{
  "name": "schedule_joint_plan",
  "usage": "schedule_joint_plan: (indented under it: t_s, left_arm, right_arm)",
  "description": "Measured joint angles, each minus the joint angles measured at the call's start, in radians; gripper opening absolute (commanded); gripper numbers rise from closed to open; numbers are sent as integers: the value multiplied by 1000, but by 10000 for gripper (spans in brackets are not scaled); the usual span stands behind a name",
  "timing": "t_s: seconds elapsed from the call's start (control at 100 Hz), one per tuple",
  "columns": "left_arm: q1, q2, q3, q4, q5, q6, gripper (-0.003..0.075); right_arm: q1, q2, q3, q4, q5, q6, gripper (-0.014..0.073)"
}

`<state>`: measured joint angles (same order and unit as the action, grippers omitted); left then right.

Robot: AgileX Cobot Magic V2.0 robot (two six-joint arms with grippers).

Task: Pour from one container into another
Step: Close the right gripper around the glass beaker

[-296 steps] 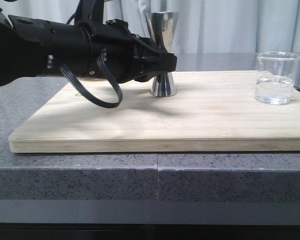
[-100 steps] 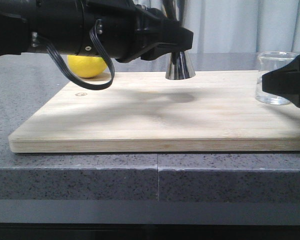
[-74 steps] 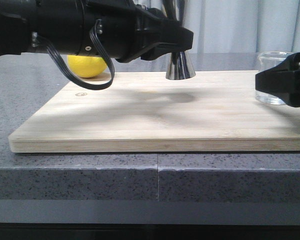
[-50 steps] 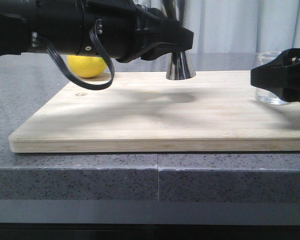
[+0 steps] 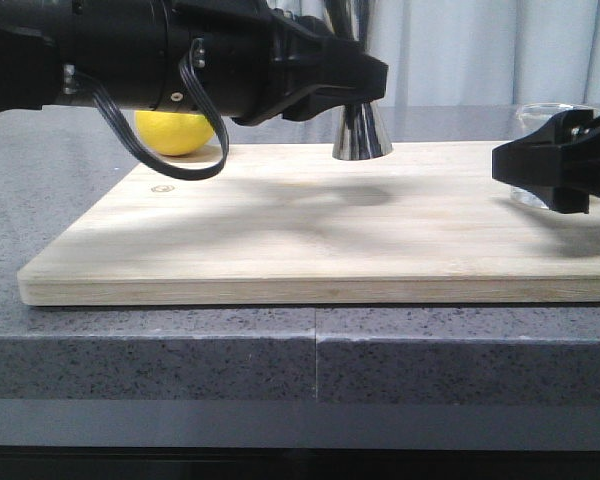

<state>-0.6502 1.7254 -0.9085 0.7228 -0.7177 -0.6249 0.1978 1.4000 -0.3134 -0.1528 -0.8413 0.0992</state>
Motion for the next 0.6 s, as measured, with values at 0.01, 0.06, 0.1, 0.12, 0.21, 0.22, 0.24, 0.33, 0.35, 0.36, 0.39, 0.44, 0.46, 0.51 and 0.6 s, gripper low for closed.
schedule_joint_plan:
  t_s: [0.01,0.06,0.1,0.12,0.21,0.22,0.24,0.33,0.35,0.36,0.39,0.44,0.46,0.51,0.6]
  left_arm:
    - [0,0,0,0,0,0,-21]
    - [0,0,0,0,0,0,-21]
    - [0,0,0,0,0,0,-21]
    - [0,0,0,0,0,0,-21]
    - [0,0,0,0,0,0,-21]
    - [0,0,0,0,0,0,-21]
    - [0,0,0,0,0,0,-21]
    - [0,0,0,0,0,0,-21]
    - [0,0,0,2,0,0,-21]
    - [0,0,0,2,0,0,-21]
    - [0,0,0,2,0,0,-21]
    - [0,0,0,2,0,-2,-21]
    - [0,0,0,2,0,-1,-21]
    - [0,0,0,2,0,-1,-21]
    - [0,0,0,2,0,-1,-21]
  right_arm:
    - [0,0,0,0,0,0,469]
    - [0,1,0,0,-2,0,469]
    - [0,2,0,0,-2,0,469]
    - [0,2,0,0,-2,0,469]
    - [0,2,0,0,-2,0,449]
    - [0,2,0,0,-2,0,442]
    - [0,2,0,0,-2,0,435]
    - [0,2,0,0,-2,0,388]
    - [0,2,0,0,-2,0,377]
    - [0,2,0,0,-2,0,371]
    - [0,2,0,0,-2,0,359]
    - [0,2,0,0,-2,0,341]
    - [0,2,0,0,-2,0,334]
    - [0,2,0,0,-2,0,321]
    - [0,2,0,0,-4,0,289]
